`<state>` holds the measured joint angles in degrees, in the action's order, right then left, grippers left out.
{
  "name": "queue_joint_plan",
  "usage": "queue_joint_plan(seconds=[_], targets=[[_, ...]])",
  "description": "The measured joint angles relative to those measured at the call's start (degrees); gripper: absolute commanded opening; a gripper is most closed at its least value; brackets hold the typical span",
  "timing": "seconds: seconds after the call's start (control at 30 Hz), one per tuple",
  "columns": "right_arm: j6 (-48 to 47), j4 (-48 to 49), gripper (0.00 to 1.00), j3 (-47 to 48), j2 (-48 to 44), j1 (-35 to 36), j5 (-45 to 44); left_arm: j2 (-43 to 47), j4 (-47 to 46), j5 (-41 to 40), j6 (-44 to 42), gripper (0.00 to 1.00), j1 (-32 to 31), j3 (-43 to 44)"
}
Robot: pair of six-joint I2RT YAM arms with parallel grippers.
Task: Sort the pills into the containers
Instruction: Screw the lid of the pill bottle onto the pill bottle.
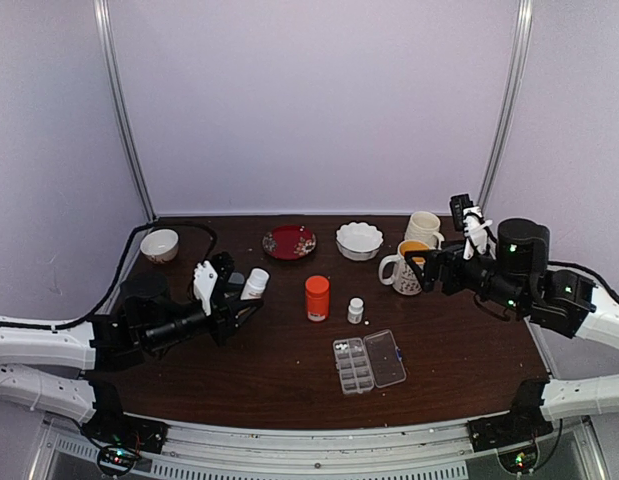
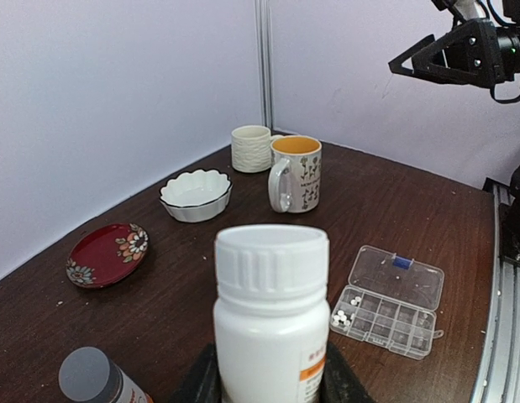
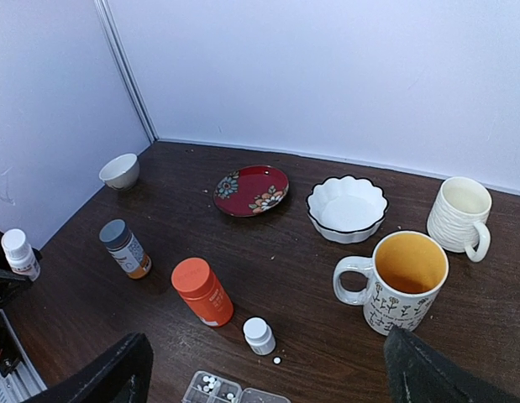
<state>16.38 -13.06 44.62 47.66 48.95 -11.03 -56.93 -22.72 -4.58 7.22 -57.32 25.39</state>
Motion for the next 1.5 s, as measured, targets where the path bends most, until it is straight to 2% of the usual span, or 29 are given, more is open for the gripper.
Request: queue_joint_plan(seconds=[0.3, 0.6, 0.83, 1.03, 1.13, 1.27, 1.4, 1.5], targets=[[-4.0, 5.7, 1.00, -0.8, 4.9, -1.4, 1.6, -0.3, -0.5, 6.4, 0.2, 0.08, 3.8, 0.0], [-7.6, 8.9, 1.00, 0.2, 10.7, -3.1, 5.3, -5.4, -1.2, 14.4, -0.1, 0.08, 9.6, 4.0], [-10.7, 8.5, 0.98, 3.8, 11.1, -3.2, 13.9, -7.5, -1.7, 18.4, 0.3, 0.08, 10.0, 7.0], [-7.8, 7.5, 0.98, 3.0, 8.0, -3.3, 16.6, -4.4, -3.6, 19.8, 4.0, 0.08, 10.0, 3.3], [-4.9, 8.8, 0.98, -0.9, 4.2, -5.8, 13.2, -1.1, -3.3, 19.3, 5.7, 0.08, 10.0, 0.9], [-3.1, 13.2, 0.99, -11.7, -0.8, -14.7, 5.8, 2.7, -1.0, 17.5, 6.7, 0.08, 10.0, -0.4], [-4.6, 23.6, 0.97, -27.8, -7.9, -24.0, -0.4, 3.5, 1.5, 16.6, 6.7, 0.08, 10.0, -0.4], [-5.6, 30.9, 0.99, -33.5, -8.7, -32.0, -2.3, 3.0, 2.0, 16.4, 6.7, 0.08, 10.0, -0.4]])
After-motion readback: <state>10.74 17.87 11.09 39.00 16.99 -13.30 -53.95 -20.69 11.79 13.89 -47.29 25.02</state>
